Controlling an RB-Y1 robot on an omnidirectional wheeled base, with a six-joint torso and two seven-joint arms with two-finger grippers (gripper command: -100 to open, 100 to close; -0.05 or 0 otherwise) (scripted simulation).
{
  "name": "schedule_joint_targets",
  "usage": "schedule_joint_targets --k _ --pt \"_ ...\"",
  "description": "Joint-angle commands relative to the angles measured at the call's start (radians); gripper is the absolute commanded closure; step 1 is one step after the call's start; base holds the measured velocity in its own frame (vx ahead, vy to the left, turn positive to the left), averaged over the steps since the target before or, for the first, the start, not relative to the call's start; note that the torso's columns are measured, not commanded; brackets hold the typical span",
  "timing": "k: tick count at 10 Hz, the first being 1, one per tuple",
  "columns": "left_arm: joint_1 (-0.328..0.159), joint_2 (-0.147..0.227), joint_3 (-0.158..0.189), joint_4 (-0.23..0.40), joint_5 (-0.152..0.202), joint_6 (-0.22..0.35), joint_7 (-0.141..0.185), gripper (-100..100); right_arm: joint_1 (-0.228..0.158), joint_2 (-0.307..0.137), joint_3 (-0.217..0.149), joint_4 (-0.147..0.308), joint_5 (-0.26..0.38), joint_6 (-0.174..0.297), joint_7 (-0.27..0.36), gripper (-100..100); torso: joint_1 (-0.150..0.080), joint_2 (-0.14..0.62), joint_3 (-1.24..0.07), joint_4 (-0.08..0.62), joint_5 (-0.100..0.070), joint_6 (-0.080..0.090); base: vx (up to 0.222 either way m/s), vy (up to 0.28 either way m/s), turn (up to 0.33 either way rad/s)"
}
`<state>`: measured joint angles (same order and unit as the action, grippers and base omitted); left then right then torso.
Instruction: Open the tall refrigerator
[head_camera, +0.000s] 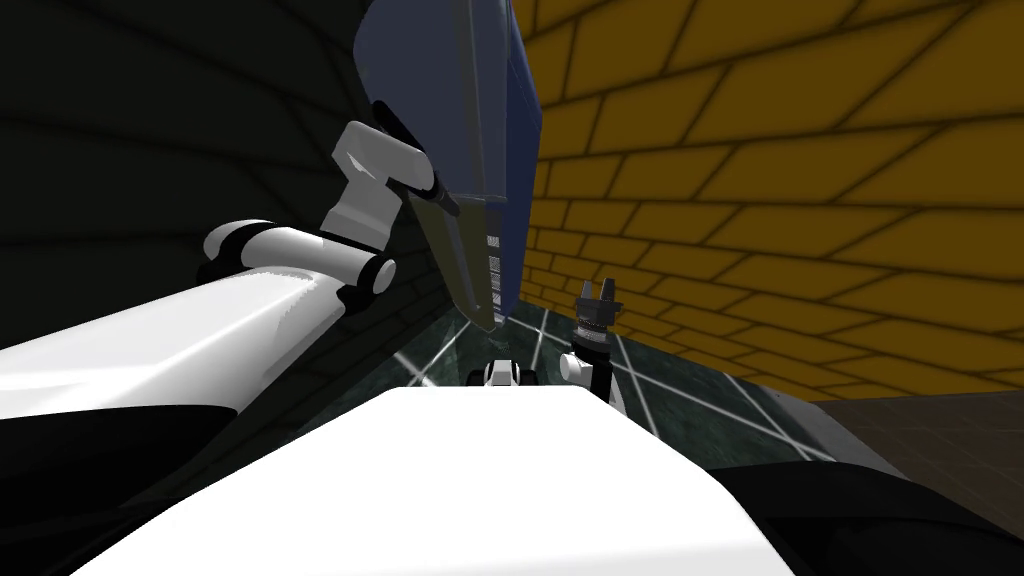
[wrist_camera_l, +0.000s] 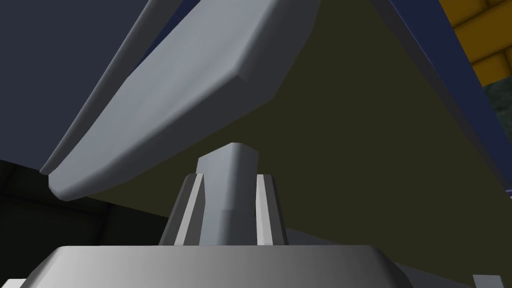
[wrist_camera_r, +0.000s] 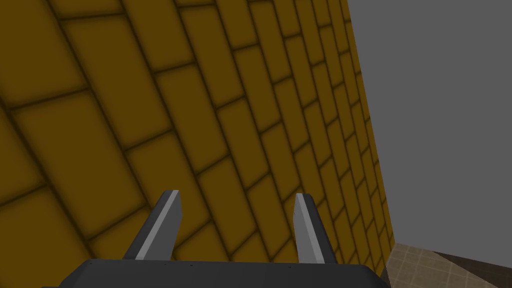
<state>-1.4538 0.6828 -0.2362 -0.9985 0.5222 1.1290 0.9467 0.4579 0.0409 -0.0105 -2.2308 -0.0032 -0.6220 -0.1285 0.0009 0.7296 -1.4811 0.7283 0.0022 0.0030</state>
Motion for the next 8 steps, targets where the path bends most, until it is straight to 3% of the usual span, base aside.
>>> schedule_joint_targets --k 1,3,5,6,7,8 --pt "0.015 -0.025 0.003 -0.024 0.031 0.014 -0.024 100 0.0 0.0 0.0 0.0 0.0 0.0 0.0 0 0.001 -0.001 -0.001 0.001 0.0 -0.001 -0.157 0.237 -0.033" --pt "0.011 -0.048 0.014 -0.032 0.071 0.011 -0.063 100 0.0 0.0 0.0 0.0 0.0 0.0 0.0 0 -0.007 0.003 0.002 0.0 -0.002 0.0 -0.18 0.274 -0.021" --pt "0.011 -0.048 0.014 -0.032 0.071 0.011 -0.063 100 0.0 0.0 0.0 0.0 0.0 0.0 0.0 0 -0.005 0.006 0.005 0.001 -0.001 -0.001 -0.107 0.192 -0.023" --pt "0.009 -0.059 0.019 -0.036 0.09 0.01 -0.083 100 0.0 0.0 0.0 0.0 0.0 0.0 0.0 0 -0.012 0.003 0.003 0.0 -0.004 0.0 -0.098 0.155 0.008" --pt "0.002 -0.038 0.025 -0.034 0.08 -0.005 -0.079 100 0.0 0.0 0.0 0.0 0.0 0.0 0.0 0 -0.01 0.004 0.003 0.0 -0.004 0.002 -0.051 0.1 0.002" --pt "0.001 -0.046 0.031 -0.042 0.101 -0.005 -0.1 100 0.0 0.0 0.0 0.0 0.0 0.0 0.0 0 -0.011 0.004 0.003 0.002 -0.004 0.001 -0.018 0.204 -0.018"
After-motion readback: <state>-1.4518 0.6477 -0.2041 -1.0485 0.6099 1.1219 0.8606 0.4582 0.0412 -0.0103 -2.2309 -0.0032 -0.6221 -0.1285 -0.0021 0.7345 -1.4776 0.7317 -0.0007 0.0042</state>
